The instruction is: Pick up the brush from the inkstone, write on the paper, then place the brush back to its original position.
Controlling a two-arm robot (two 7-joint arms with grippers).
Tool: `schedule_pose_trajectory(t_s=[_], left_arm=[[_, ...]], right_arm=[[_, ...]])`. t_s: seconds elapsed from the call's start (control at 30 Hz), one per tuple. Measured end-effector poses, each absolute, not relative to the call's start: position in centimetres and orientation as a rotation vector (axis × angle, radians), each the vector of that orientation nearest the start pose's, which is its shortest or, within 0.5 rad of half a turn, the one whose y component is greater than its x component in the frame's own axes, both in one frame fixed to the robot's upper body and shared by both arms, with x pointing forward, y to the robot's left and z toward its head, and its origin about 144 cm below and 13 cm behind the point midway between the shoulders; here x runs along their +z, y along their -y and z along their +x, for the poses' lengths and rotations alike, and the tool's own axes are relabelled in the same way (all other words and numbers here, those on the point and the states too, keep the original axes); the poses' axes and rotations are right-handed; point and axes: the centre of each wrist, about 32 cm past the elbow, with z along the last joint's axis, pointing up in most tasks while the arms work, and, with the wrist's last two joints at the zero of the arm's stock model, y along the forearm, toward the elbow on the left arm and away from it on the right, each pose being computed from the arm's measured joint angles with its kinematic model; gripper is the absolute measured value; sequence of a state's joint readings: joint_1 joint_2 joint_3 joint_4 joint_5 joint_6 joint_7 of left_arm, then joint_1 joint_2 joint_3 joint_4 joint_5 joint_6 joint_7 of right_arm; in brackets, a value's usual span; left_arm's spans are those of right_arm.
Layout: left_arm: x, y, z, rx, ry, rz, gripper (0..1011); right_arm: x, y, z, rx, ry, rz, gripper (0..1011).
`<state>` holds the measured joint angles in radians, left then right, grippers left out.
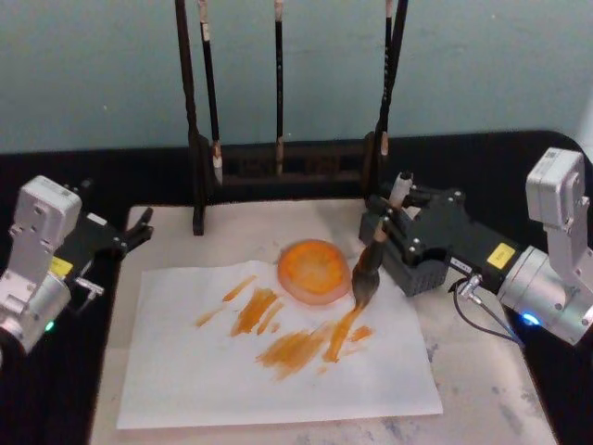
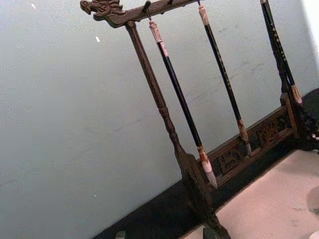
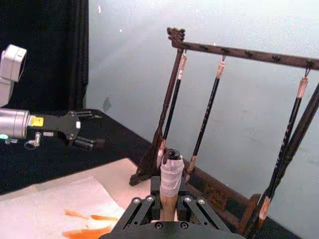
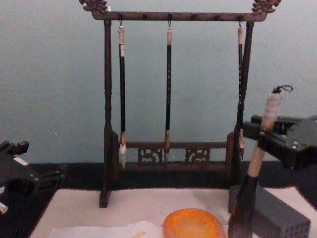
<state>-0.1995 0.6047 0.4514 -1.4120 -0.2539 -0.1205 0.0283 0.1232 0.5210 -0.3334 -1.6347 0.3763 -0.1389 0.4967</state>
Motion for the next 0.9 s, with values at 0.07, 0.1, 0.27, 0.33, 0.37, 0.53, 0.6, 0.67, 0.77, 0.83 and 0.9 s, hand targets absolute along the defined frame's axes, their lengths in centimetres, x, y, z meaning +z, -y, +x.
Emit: schedule_pose_trajectory(t_s=[0.07, 0.1, 0.27, 0.33, 0.37, 0.53, 0.6, 0.67, 0.77, 0.83, 0.9], left_arm=[[114.0, -31.0, 48.9, 1.248, 0.285, 0.304, 1001], [114.0, -31.0, 48.9, 1.248, 0.285, 0.304, 1001], [114.0, -31.0, 48.9, 1.248, 0.285, 0.304, 1001], [114.0, -31.0, 48.9, 1.248, 0.285, 0.304, 1001], [114.0, -31.0, 48.9, 1.248, 0.285, 0.304, 1001], [114.0, -31.0, 48.9, 1.248, 0.285, 0.304, 1001], [114.0, -31.0, 48.9, 1.248, 0.285, 0.305, 1001], [114.0, -31.0, 48.9, 1.248, 0.285, 0.305, 1001], [114.0, -31.0, 48.9, 1.248, 0.285, 0.304, 1001], [114.0, -31.0, 48.9, 1.248, 0.285, 0.304, 1001], [114.0, -31.0, 48.9, 1.248, 0.285, 0.304, 1001]], right_arm=[[119.0, 27.2, 47.5, -0.739, 0.224, -0.019, 174], [119.1, 27.2, 47.5, -0.737, 0.229, -0.014, 174], [119.8, 26.9, 47.3, -0.729, 0.243, 0.004, 173], [120.0, 26.8, 47.2, -0.728, 0.242, 0.017, 174], [120.2, 26.7, 47.2, -0.730, 0.235, 0.031, 174], [120.6, 26.2, 47.4, -0.751, 0.173, 0.083, 174], [120.8, 26.0, 47.6, -0.766, 0.134, 0.116, 174], [120.9, 25.8, 47.9, -0.777, 0.097, 0.143, 174], [121.0, 25.5, 48.4, -0.795, 0.038, 0.177, 174], [121.0, 25.4, 48.6, -0.805, 0.008, 0.190, 174], [120.9, 25.3, 49.0, -0.826, -0.049, 0.212, 174]])
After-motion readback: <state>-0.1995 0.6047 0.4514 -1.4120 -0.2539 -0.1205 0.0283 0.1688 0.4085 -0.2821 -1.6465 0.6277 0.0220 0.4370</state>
